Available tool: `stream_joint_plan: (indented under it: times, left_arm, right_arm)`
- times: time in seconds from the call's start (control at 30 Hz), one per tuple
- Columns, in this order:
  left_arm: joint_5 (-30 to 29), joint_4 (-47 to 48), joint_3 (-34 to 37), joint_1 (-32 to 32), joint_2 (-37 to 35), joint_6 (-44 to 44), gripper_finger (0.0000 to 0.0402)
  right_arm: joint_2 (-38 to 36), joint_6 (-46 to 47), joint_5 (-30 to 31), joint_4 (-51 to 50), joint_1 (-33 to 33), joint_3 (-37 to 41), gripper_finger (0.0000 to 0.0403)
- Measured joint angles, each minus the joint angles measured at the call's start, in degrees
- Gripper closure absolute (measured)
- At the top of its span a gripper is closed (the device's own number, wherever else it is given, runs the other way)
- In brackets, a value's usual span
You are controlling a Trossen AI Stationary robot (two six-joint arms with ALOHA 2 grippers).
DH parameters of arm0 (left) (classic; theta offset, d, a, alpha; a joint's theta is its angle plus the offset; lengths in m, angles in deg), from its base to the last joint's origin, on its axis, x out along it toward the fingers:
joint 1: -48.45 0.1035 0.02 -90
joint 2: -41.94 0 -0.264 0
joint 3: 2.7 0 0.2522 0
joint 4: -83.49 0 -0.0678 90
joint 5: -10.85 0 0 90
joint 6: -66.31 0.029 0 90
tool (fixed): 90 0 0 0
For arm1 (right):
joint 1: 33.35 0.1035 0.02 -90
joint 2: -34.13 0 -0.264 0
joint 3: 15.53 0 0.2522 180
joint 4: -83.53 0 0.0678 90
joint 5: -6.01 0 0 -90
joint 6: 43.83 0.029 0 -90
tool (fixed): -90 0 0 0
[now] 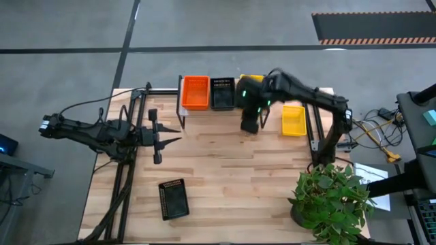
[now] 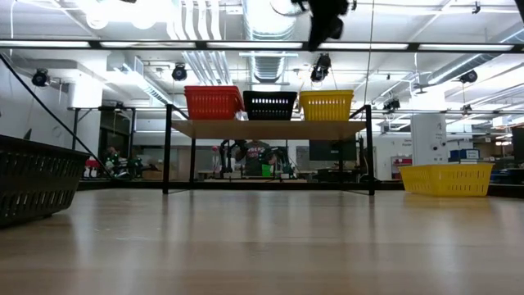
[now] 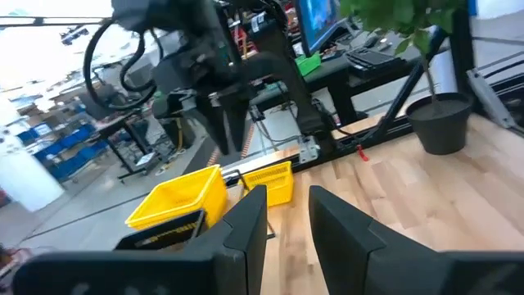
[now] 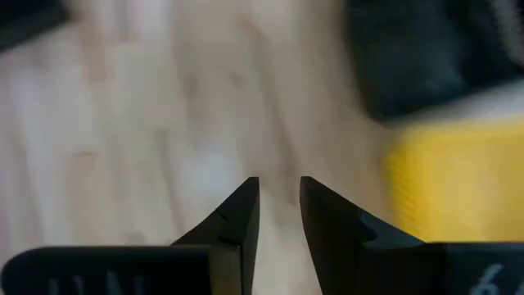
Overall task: Stack baskets on shelf by color
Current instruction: Stack the black basket into the stacked black basket on the shelf
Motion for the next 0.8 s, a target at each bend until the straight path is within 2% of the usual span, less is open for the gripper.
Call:
stream_joint_plan:
  times: [0.13, 0.33, 0.43, 0.53, 0.63, 0.8]
  left_arm:
    - [3.6, 0.0, 0.4, -0.1, 0.3, -2.5, 0.0324]
    - [6.6, 1.8, 1.8, -0.6, 3.1, -13.4, 0.0324]
    - [7.1, 9.7, 1.9, -1.9, 4.6, -21.0, 0.0324]
    - [9.4, 21.7, 0.3, -4.1, 6.0, -31.9, 0.0324]
    - [13.3, 30.0, -1.4, -7.5, 8.3, -44.1, 0.0324]
    - [22.4, 37.5, -2.5, -16.1, 14.6, -60.6, 0.0324]
  right_arm:
    - [0.0, 0.0, 0.1, 6.5, 8.5, 2.3, 0.0337]
    - [0.0, -1.4, 4.9, 17.1, 20.1, 7.2, 0.036]
    - [0.0, -2.4, 8.6, 22.3, 24.3, 10.3, 0.0368]
    - [0.0, -2.5, 11.4, 28.4, 27.0, 14.2, 0.037]
    - [0.0, -2.6, 11.6, 35.8, 28.2, 18.4, 0.0369]
    - [0.0, -3.7, 11.5, 50.5, 28.6, 26.3, 0.0367]
